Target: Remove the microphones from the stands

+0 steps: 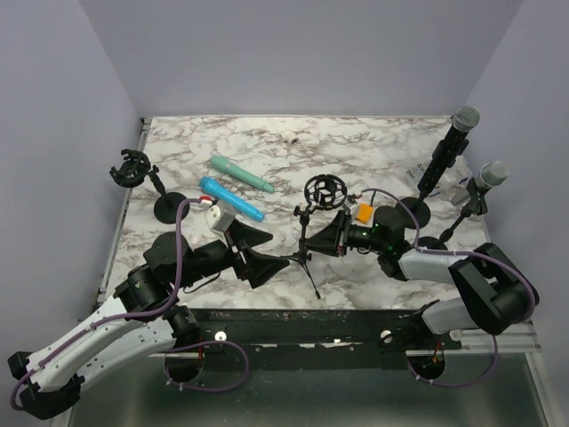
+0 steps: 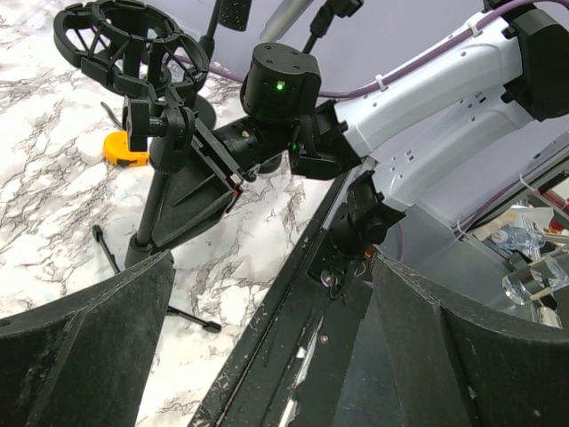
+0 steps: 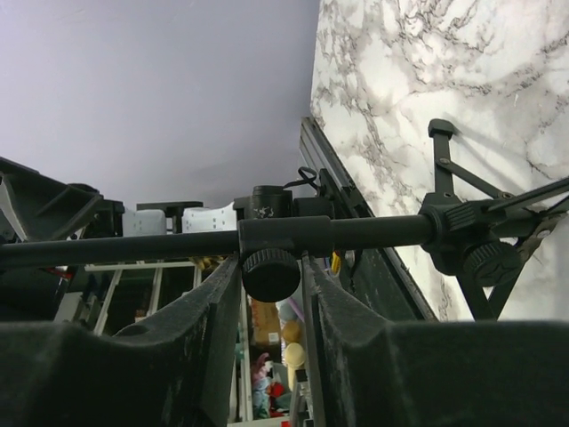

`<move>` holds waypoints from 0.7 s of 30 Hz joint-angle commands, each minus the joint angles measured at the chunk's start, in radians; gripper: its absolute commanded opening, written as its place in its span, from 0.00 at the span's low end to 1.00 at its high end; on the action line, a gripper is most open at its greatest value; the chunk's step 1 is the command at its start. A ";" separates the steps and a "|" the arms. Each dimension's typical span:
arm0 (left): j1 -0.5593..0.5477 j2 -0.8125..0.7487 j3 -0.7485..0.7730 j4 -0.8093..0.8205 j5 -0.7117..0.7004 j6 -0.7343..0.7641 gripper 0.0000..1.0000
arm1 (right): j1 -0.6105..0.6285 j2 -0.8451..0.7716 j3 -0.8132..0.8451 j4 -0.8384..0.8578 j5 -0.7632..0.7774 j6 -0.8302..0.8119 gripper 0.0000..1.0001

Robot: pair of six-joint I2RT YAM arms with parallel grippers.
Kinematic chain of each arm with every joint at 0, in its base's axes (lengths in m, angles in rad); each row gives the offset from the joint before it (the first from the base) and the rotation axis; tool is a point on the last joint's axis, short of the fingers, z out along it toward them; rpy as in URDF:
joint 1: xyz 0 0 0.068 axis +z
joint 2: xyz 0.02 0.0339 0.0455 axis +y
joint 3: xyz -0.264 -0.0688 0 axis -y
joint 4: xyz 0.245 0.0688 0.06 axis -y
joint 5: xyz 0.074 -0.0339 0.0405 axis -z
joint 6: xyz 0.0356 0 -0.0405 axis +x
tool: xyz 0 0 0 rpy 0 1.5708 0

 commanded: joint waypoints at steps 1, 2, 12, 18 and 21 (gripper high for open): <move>-0.004 -0.002 0.007 -0.020 0.028 0.002 0.91 | -0.012 0.036 0.003 0.068 -0.040 0.003 0.31; -0.004 -0.002 0.007 -0.020 0.027 0.003 0.91 | -0.013 0.045 0.005 0.068 -0.040 -0.006 0.28; -0.006 0.007 0.014 -0.018 0.041 0.018 0.91 | -0.022 0.102 -0.004 0.040 0.010 -0.470 0.01; -0.006 0.010 -0.005 0.014 0.032 0.014 0.91 | 0.003 0.032 -0.014 0.043 0.083 -0.746 0.01; -0.006 0.015 -0.002 0.017 0.033 0.017 0.91 | 0.010 0.007 -0.007 0.036 0.102 -0.784 0.01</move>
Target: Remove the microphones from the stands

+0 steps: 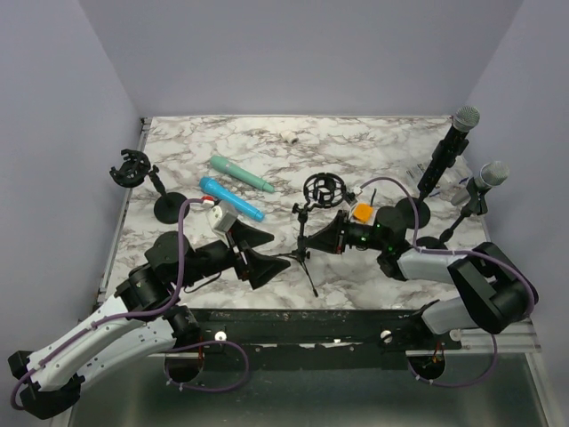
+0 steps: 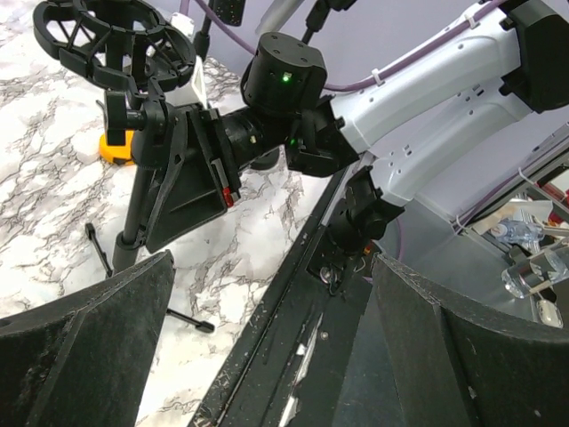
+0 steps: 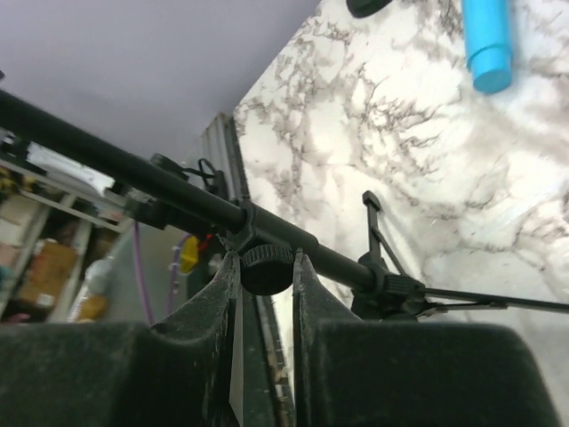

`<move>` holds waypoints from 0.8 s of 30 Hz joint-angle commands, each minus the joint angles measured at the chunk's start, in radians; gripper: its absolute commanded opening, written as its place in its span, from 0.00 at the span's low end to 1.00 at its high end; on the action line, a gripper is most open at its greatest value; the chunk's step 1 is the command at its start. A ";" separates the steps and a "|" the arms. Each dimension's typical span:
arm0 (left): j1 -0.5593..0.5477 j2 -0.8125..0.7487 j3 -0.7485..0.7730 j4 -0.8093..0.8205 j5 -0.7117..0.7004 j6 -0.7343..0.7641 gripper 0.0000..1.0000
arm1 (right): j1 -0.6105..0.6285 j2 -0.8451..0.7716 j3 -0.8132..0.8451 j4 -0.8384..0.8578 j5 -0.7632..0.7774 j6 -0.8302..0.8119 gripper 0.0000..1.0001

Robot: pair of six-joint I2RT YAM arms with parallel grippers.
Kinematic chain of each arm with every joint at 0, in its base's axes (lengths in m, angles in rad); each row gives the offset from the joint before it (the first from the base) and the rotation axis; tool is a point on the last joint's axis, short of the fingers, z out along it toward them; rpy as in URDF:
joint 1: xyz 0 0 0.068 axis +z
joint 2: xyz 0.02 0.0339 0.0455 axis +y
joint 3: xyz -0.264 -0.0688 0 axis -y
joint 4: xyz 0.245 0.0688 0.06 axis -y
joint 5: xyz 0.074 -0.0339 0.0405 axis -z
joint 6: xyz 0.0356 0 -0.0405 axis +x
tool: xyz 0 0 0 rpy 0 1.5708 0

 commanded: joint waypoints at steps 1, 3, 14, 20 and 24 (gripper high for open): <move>-0.005 0.007 -0.002 0.016 0.016 0.011 0.91 | 0.012 -0.035 -0.013 -0.097 0.129 -0.261 0.01; -0.006 0.003 -0.006 0.017 0.011 0.012 0.91 | 0.022 -0.080 -0.022 -0.131 0.173 -0.306 0.01; -0.006 -0.013 -0.005 -0.004 0.001 0.020 0.91 | 0.026 -0.265 0.054 -0.500 0.251 -0.245 0.49; -0.006 -0.019 -0.014 -0.002 -0.007 0.022 0.91 | 0.021 -0.357 0.037 -0.638 0.258 0.011 0.73; -0.006 -0.002 -0.016 0.011 0.005 0.016 0.91 | 0.011 -0.312 -0.011 -0.493 0.140 0.244 0.70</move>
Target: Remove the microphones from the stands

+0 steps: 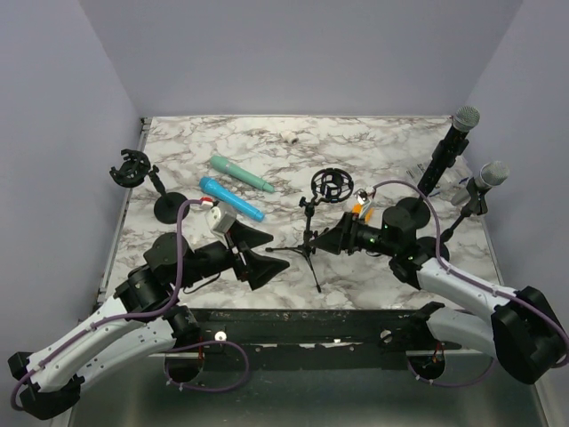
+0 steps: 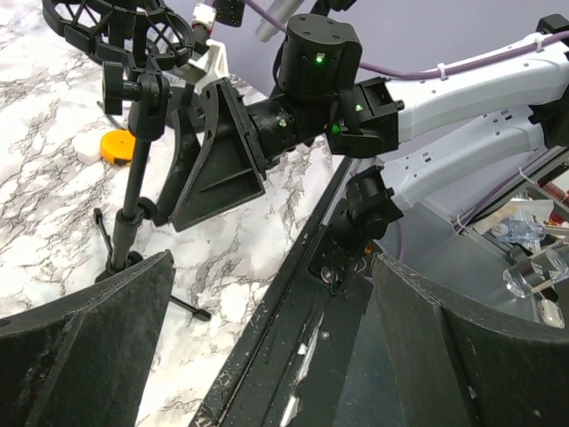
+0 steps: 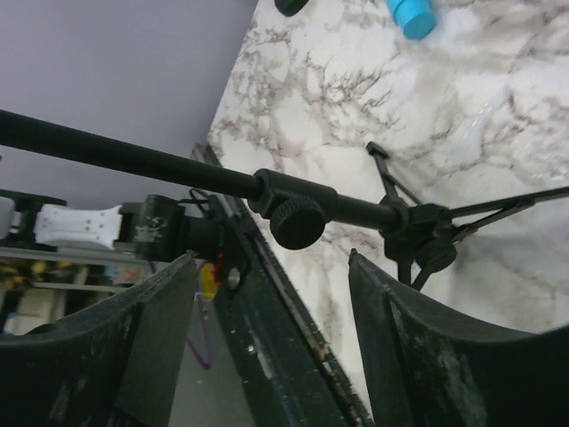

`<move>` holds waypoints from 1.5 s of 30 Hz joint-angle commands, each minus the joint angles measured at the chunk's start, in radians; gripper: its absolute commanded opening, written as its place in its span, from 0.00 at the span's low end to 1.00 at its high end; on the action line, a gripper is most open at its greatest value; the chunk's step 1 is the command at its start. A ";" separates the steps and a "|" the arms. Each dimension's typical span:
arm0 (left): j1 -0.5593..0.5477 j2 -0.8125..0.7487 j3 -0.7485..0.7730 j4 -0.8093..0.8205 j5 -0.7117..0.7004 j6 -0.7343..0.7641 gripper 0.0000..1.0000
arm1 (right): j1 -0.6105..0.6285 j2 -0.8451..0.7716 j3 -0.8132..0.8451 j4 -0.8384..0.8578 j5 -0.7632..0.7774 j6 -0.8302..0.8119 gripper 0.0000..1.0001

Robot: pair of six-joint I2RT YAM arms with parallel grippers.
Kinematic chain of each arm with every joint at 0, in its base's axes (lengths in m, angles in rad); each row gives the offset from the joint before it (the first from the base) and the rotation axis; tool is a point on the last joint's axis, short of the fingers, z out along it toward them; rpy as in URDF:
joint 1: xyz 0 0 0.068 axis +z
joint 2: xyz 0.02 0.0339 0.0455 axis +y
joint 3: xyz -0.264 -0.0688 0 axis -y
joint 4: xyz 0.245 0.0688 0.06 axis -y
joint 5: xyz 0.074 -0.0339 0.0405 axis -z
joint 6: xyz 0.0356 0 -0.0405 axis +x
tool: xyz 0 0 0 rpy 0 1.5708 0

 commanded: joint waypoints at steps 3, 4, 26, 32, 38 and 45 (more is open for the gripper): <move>-0.006 0.018 0.000 0.007 0.014 0.003 0.91 | -0.017 0.090 -0.057 0.195 -0.147 0.411 0.65; -0.007 0.017 0.003 0.001 0.014 0.001 0.91 | -0.022 0.109 -0.059 0.233 -0.161 0.444 0.64; -0.009 0.006 0.002 -0.021 0.013 0.000 0.92 | -0.105 0.283 0.027 0.303 -0.221 0.457 0.31; -0.010 0.007 0.000 -0.021 0.013 0.001 0.92 | -0.106 0.308 0.035 0.312 -0.229 0.402 0.10; -0.009 0.011 0.002 -0.015 0.009 0.007 0.92 | -0.104 0.276 -0.003 0.292 -0.153 0.152 0.01; -0.010 0.032 -0.004 0.021 0.015 0.000 0.92 | -0.021 0.201 -0.056 0.363 0.008 -0.184 0.01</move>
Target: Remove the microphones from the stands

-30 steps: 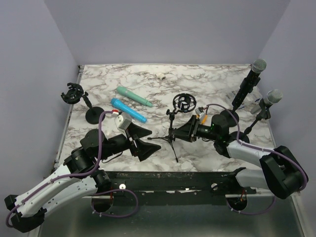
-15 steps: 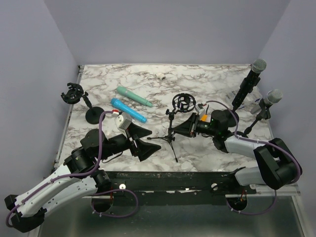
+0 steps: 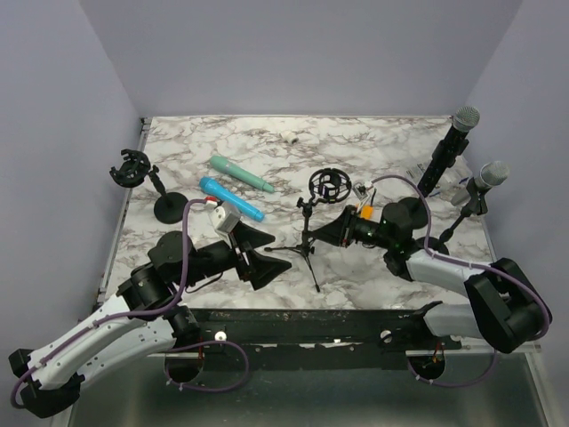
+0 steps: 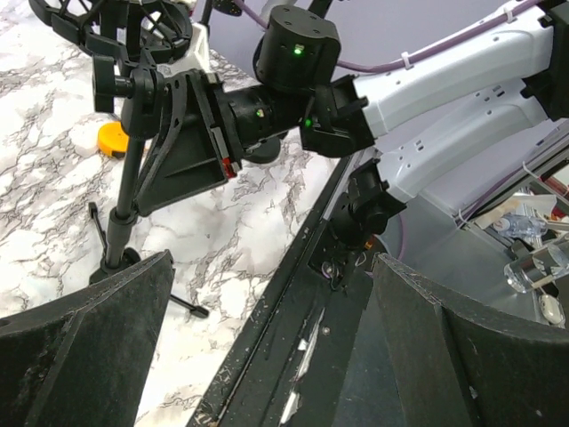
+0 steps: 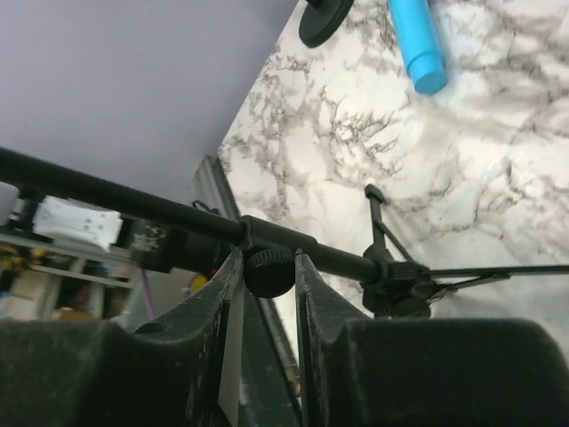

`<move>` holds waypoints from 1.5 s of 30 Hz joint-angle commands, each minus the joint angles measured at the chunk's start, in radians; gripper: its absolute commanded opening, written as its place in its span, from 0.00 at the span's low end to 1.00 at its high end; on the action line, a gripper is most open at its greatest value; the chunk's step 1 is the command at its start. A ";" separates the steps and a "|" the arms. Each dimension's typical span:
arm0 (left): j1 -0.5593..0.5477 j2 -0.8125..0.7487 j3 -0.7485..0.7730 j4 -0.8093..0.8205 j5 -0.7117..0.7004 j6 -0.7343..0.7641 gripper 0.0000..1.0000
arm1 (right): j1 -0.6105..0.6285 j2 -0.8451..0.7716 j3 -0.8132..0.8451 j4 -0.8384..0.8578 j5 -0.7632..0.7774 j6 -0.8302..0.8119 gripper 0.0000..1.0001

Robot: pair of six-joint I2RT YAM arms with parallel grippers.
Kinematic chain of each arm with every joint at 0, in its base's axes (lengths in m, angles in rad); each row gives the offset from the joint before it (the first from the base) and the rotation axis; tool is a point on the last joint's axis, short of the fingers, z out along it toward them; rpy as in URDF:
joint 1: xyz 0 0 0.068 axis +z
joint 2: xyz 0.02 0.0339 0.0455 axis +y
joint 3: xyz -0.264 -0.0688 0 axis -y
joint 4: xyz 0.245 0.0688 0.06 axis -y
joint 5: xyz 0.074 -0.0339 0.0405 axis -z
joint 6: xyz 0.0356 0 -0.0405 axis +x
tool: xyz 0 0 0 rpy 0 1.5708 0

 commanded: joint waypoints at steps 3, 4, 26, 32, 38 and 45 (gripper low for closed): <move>-0.005 0.014 -0.003 0.027 0.015 -0.004 0.92 | 0.119 -0.048 -0.045 0.023 0.218 -0.401 0.01; -0.005 0.013 -0.003 0.025 0.013 -0.004 0.92 | 0.140 -0.060 -0.040 0.005 0.250 -0.432 0.01; -0.005 0.106 0.115 -0.125 -0.183 -0.054 0.91 | 0.194 -0.195 -0.015 -0.230 0.432 -0.360 0.03; -0.005 0.166 0.168 -0.133 -0.194 -0.056 0.91 | 0.194 -0.194 0.067 -0.444 0.445 -0.209 0.35; -0.005 0.185 0.162 -0.104 -0.168 -0.073 0.91 | 0.193 -0.256 0.051 -0.475 0.416 -0.075 0.60; -0.004 0.240 0.238 -0.168 -0.189 -0.072 0.92 | 0.192 -0.344 0.015 -0.477 0.363 0.032 0.74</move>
